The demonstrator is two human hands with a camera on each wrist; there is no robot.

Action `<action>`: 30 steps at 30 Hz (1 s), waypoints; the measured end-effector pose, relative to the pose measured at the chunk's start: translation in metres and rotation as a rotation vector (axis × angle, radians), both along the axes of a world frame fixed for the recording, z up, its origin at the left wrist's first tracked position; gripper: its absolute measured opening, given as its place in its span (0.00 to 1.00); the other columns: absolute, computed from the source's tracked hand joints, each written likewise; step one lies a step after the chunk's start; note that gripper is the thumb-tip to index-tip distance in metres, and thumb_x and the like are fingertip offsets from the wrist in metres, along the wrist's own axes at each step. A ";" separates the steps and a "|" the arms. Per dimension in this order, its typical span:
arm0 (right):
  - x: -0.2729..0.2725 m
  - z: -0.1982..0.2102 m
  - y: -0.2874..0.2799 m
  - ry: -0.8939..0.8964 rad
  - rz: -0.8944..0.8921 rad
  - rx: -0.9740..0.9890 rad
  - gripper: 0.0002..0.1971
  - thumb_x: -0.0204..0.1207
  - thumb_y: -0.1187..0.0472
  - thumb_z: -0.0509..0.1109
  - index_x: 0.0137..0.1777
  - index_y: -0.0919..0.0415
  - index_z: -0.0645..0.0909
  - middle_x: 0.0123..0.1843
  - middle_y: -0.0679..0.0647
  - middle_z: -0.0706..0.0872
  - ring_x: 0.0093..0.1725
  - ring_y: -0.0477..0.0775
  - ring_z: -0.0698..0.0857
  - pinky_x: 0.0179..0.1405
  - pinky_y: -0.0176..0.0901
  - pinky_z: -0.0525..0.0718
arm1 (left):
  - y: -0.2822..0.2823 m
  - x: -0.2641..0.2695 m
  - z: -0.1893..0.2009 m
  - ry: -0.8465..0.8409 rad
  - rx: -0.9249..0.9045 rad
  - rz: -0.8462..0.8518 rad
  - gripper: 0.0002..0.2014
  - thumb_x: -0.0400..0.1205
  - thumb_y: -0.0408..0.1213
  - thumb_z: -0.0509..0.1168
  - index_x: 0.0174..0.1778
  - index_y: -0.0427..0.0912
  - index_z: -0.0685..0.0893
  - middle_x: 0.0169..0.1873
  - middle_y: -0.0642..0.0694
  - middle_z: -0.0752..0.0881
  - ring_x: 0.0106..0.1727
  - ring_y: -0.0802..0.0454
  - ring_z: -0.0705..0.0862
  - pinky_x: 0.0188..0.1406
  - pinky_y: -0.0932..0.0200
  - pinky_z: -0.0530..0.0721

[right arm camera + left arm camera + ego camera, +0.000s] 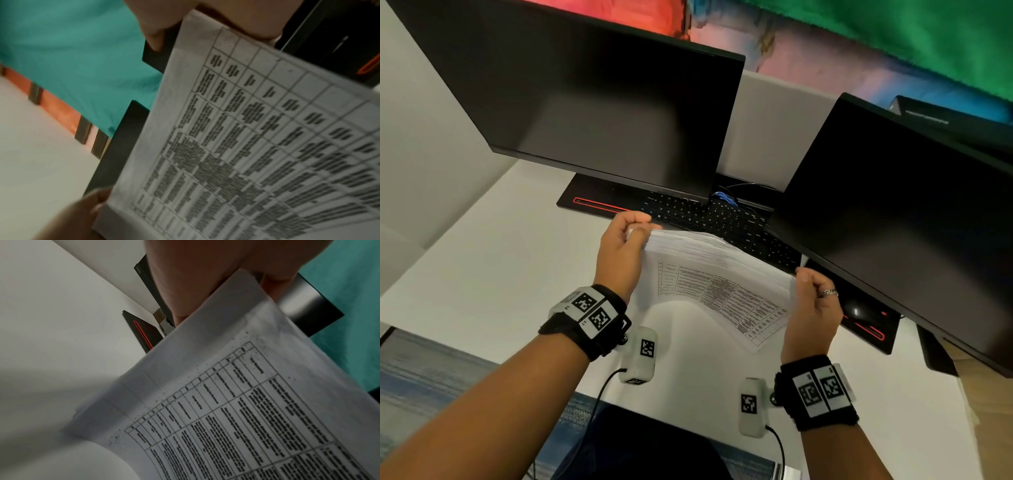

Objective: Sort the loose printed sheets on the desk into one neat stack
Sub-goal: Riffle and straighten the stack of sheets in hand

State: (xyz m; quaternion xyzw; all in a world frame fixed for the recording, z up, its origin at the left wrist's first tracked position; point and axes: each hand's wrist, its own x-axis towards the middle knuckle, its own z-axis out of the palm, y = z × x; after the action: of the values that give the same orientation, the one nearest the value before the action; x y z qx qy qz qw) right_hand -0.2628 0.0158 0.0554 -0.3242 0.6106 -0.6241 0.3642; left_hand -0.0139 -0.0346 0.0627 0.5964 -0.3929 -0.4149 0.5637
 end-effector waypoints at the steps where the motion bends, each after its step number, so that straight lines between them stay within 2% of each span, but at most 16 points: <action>1: 0.001 0.002 -0.004 -0.004 -0.039 -0.007 0.02 0.80 0.60 0.71 0.47 0.54 0.85 0.37 0.46 0.82 0.31 0.35 0.82 0.32 0.29 0.81 | 0.000 -0.001 0.000 -0.008 -0.004 0.002 0.06 0.81 0.38 0.64 0.51 0.47 0.84 0.49 0.47 0.92 0.56 0.49 0.88 0.65 0.49 0.81; 3: 0.001 0.003 -0.010 -0.009 -0.088 -0.011 0.06 0.81 0.68 0.69 0.49 0.59 0.86 0.36 0.44 0.84 0.30 0.32 0.83 0.31 0.23 0.79 | -0.001 -0.002 -0.003 -0.024 -0.004 0.013 0.06 0.83 0.36 0.63 0.52 0.46 0.84 0.49 0.49 0.92 0.56 0.52 0.88 0.64 0.52 0.81; 5: 0.001 0.005 -0.012 -0.034 -0.103 -0.002 0.09 0.81 0.73 0.65 0.54 0.63 0.86 0.34 0.41 0.89 0.32 0.32 0.86 0.30 0.22 0.80 | -0.002 -0.002 -0.005 -0.026 -0.003 0.017 0.06 0.84 0.37 0.63 0.52 0.47 0.85 0.51 0.50 0.92 0.58 0.50 0.87 0.65 0.52 0.81; 8: 0.002 0.003 -0.012 -0.012 -0.121 0.013 0.11 0.82 0.70 0.63 0.57 0.61 0.85 0.36 0.37 0.90 0.33 0.33 0.86 0.29 0.25 0.81 | -0.004 -0.001 -0.008 -0.069 -0.001 0.017 0.06 0.85 0.41 0.63 0.53 0.48 0.84 0.52 0.52 0.92 0.59 0.51 0.86 0.64 0.52 0.81; 12: 0.005 0.003 -0.010 0.017 -0.150 -0.001 0.12 0.85 0.66 0.61 0.63 0.58 0.83 0.48 0.47 0.90 0.39 0.32 0.85 0.32 0.26 0.82 | -0.005 0.000 -0.010 -0.117 0.002 0.029 0.09 0.86 0.43 0.61 0.56 0.50 0.85 0.54 0.53 0.90 0.58 0.52 0.86 0.63 0.51 0.82; 16: 0.009 0.001 -0.009 0.081 -0.116 -0.002 0.12 0.83 0.65 0.64 0.64 0.57 0.83 0.44 0.42 0.87 0.38 0.35 0.86 0.34 0.36 0.84 | -0.004 -0.001 -0.010 -0.166 -0.032 0.013 0.09 0.88 0.39 0.59 0.58 0.48 0.83 0.50 0.58 0.89 0.52 0.66 0.84 0.55 0.61 0.80; 17: 0.009 0.000 -0.009 0.083 -0.117 0.002 0.13 0.83 0.66 0.64 0.65 0.58 0.82 0.43 0.41 0.87 0.39 0.34 0.86 0.36 0.38 0.84 | -0.003 -0.001 -0.010 -0.169 -0.038 0.009 0.09 0.88 0.40 0.59 0.60 0.49 0.82 0.51 0.57 0.88 0.52 0.67 0.84 0.55 0.61 0.80; 18: 0.008 0.000 -0.008 0.076 -0.107 0.004 0.14 0.83 0.66 0.64 0.67 0.58 0.81 0.44 0.40 0.88 0.41 0.33 0.86 0.39 0.40 0.84 | -0.002 0.000 -0.011 -0.159 -0.042 -0.004 0.09 0.86 0.43 0.60 0.62 0.51 0.80 0.54 0.55 0.88 0.54 0.64 0.84 0.57 0.59 0.81; 20: 0.002 0.001 -0.004 0.051 -0.029 0.013 0.21 0.81 0.67 0.69 0.72 0.56 0.76 0.47 0.39 0.89 0.46 0.35 0.87 0.47 0.43 0.88 | 0.001 0.007 -0.013 -0.104 -0.046 -0.082 0.21 0.78 0.50 0.68 0.67 0.56 0.74 0.57 0.49 0.87 0.56 0.59 0.86 0.58 0.60 0.84; 21: -0.002 0.001 -0.001 0.025 0.029 0.024 0.28 0.77 0.70 0.73 0.75 0.54 0.72 0.49 0.42 0.89 0.47 0.36 0.88 0.47 0.42 0.89 | 0.002 0.013 -0.014 -0.064 -0.041 -0.143 0.30 0.74 0.49 0.74 0.70 0.57 0.71 0.57 0.49 0.86 0.54 0.60 0.87 0.55 0.63 0.86; 23: -0.010 -0.003 0.004 -0.042 0.143 0.071 0.42 0.67 0.76 0.79 0.78 0.50 0.68 0.55 0.46 0.85 0.49 0.41 0.90 0.42 0.38 0.90 | 0.005 0.024 -0.019 -0.043 -0.004 -0.258 0.43 0.68 0.39 0.83 0.75 0.57 0.66 0.56 0.50 0.86 0.53 0.57 0.88 0.52 0.62 0.88; 25: -0.015 -0.009 0.006 -0.050 0.209 0.115 0.47 0.62 0.77 0.83 0.78 0.48 0.69 0.60 0.49 0.82 0.53 0.47 0.89 0.40 0.36 0.90 | 0.007 0.030 -0.024 -0.154 0.049 -0.316 0.42 0.67 0.34 0.83 0.74 0.55 0.70 0.56 0.52 0.84 0.54 0.54 0.87 0.54 0.58 0.89; 27: -0.017 -0.014 0.004 0.020 0.250 0.141 0.46 0.59 0.76 0.85 0.75 0.47 0.73 0.63 0.51 0.79 0.58 0.50 0.85 0.42 0.37 0.90 | 0.008 0.030 -0.028 -0.245 0.075 -0.331 0.38 0.66 0.37 0.84 0.69 0.56 0.74 0.58 0.53 0.83 0.56 0.57 0.85 0.56 0.57 0.87; 29: -0.018 -0.019 0.001 0.021 0.248 0.135 0.44 0.58 0.75 0.85 0.73 0.48 0.75 0.63 0.52 0.79 0.58 0.51 0.85 0.45 0.42 0.92 | 0.006 0.027 -0.029 -0.202 0.083 -0.336 0.36 0.65 0.35 0.85 0.66 0.55 0.74 0.56 0.52 0.83 0.51 0.62 0.86 0.51 0.60 0.88; 30: -0.016 -0.020 -0.001 -0.007 0.246 0.144 0.42 0.59 0.74 0.86 0.72 0.49 0.75 0.62 0.52 0.80 0.57 0.51 0.86 0.46 0.45 0.92 | 0.004 0.026 -0.029 -0.176 0.084 -0.345 0.35 0.66 0.35 0.84 0.65 0.54 0.75 0.54 0.51 0.84 0.50 0.61 0.86 0.49 0.60 0.89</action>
State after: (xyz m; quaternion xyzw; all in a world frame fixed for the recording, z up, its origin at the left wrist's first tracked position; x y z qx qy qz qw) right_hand -0.2790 0.0148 0.0351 -0.3676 0.6081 -0.5305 0.4622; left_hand 0.0120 -0.0301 0.0342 0.5775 -0.5192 -0.4675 0.4223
